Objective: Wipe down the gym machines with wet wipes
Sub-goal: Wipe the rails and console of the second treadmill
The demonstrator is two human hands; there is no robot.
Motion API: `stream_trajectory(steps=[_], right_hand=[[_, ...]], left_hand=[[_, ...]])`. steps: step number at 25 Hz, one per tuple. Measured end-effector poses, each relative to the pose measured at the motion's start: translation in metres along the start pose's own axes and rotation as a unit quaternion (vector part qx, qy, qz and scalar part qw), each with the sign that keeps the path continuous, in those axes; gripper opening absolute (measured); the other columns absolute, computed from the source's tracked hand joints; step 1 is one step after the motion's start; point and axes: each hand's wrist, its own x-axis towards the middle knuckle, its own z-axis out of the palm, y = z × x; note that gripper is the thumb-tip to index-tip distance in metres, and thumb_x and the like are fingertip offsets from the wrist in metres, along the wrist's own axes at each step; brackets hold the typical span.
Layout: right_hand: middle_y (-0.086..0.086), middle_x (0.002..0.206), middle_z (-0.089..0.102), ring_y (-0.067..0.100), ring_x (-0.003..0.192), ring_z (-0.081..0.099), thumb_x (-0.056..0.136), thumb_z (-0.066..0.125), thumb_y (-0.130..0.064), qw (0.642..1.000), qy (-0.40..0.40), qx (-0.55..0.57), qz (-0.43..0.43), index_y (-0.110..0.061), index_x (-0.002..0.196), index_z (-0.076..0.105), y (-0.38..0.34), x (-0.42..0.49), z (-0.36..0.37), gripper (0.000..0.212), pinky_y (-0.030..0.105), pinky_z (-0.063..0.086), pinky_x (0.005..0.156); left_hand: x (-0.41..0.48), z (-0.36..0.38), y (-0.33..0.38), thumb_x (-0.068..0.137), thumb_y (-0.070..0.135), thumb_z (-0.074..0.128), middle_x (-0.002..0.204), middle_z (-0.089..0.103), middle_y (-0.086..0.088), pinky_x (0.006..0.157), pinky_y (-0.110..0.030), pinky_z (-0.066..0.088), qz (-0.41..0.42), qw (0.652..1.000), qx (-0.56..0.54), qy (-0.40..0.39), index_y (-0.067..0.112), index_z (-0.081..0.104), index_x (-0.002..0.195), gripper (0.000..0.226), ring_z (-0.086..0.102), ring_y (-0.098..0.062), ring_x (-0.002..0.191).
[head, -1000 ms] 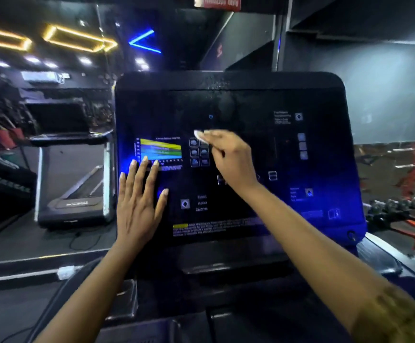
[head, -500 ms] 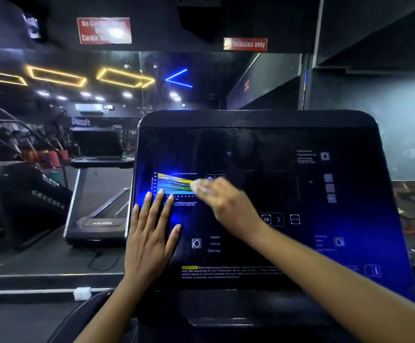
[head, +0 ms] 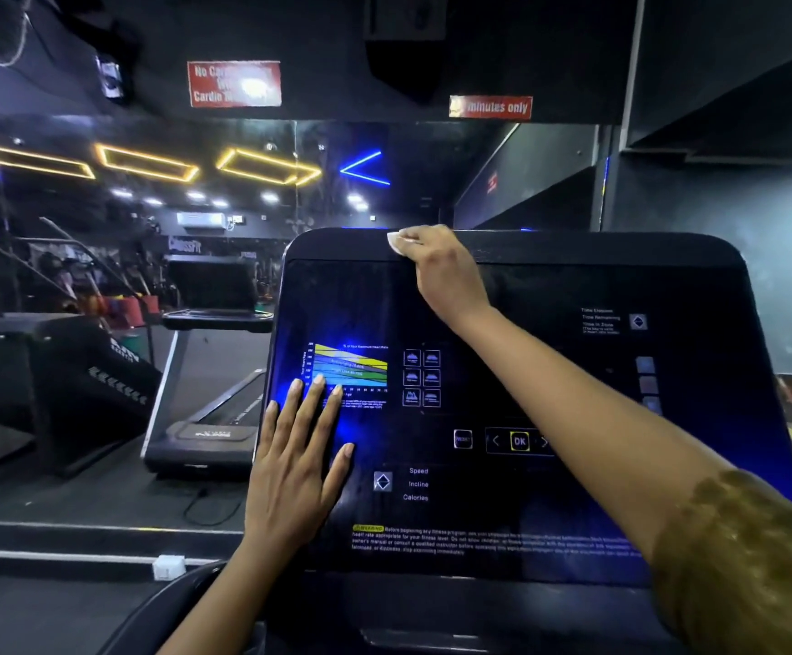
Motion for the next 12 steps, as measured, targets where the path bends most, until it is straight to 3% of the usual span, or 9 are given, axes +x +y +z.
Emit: stream_trajectory(steps=[4,9,12], right_hand=[[0.007,0.099,0.069,0.028,0.081,0.062,0.084,0.037,-0.01,0.995,-0.016,-0.005,-0.093,-0.005,0.106,0.068,-0.024,-0.037,0.009,0.038,0.034,0.055,0.049],[0.003,0.108,0.067,0.022,0.092,0.063,0.089,0.045,-0.009,0.968,-0.074,0.016,-0.24,-0.008,0.113,0.067,-0.03,-0.112,-0.009,0.032,0.029,0.056,0.053],[0.008,0.104,0.069,0.025,0.092,0.065,0.086,0.046,-0.005,0.977,-0.018,0.019,-0.21,-0.007,0.106,0.07,-0.019,-0.069,-0.013,0.031,0.03,0.057,0.067]], left_hand=[[0.0,-0.001,-0.001,0.101,0.048,0.02,0.153,0.032,-0.007,0.114,-0.047,0.021,-0.004,1.0,0.001,-0.001,0.014,0.034,0.145,0.058,0.024,-0.026,0.143],[0.0,0.0,-0.001,0.101,0.048,0.021,0.152,0.033,-0.008,0.115,-0.046,0.02,-0.006,1.0,0.001,-0.001,0.014,0.034,0.145,0.058,0.024,-0.026,0.143],[-0.001,0.001,-0.001,0.101,0.048,0.021,0.152,0.034,-0.008,0.115,-0.046,0.019,-0.003,1.0,0.001,0.001,0.013,0.035,0.144,0.058,0.025,-0.027,0.142]])
